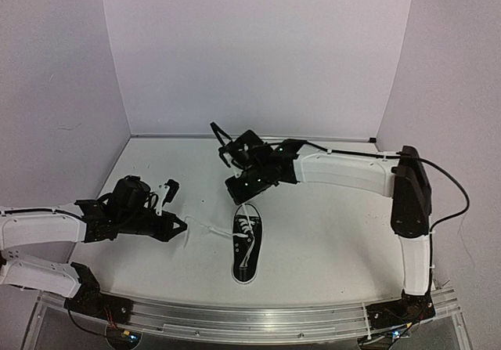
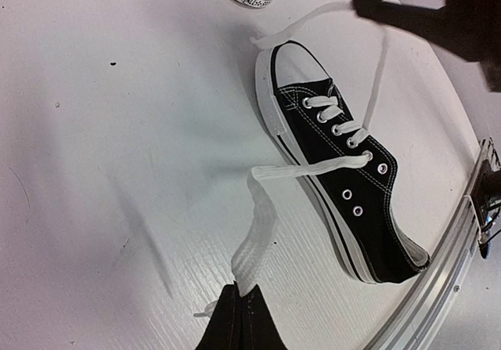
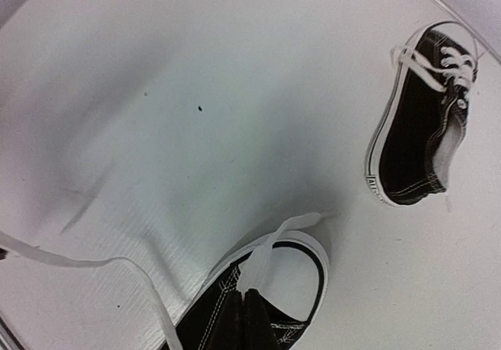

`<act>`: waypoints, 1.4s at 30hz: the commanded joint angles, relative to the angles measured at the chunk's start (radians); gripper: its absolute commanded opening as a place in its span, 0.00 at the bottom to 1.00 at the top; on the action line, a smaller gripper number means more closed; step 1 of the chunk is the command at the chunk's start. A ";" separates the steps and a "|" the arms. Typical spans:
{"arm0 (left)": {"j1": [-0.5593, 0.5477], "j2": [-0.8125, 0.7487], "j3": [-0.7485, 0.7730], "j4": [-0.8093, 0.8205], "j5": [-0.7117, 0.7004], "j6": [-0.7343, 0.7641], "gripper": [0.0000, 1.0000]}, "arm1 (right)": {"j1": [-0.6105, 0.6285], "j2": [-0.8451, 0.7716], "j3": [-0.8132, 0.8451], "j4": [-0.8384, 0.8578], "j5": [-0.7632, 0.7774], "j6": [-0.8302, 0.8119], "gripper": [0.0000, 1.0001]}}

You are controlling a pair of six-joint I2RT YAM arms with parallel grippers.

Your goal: Tie the shoes

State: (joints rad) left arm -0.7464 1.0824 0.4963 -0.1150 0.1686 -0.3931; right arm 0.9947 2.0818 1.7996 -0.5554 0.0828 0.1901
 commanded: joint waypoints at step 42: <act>-0.003 0.127 0.110 0.001 0.031 0.057 0.00 | -0.170 -0.036 -0.361 0.161 -0.289 -0.013 0.46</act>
State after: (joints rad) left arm -0.7464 1.2125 0.5686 -0.1260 0.1856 -0.3554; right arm 0.8153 2.0186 1.3876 -0.4188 -0.1157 0.2325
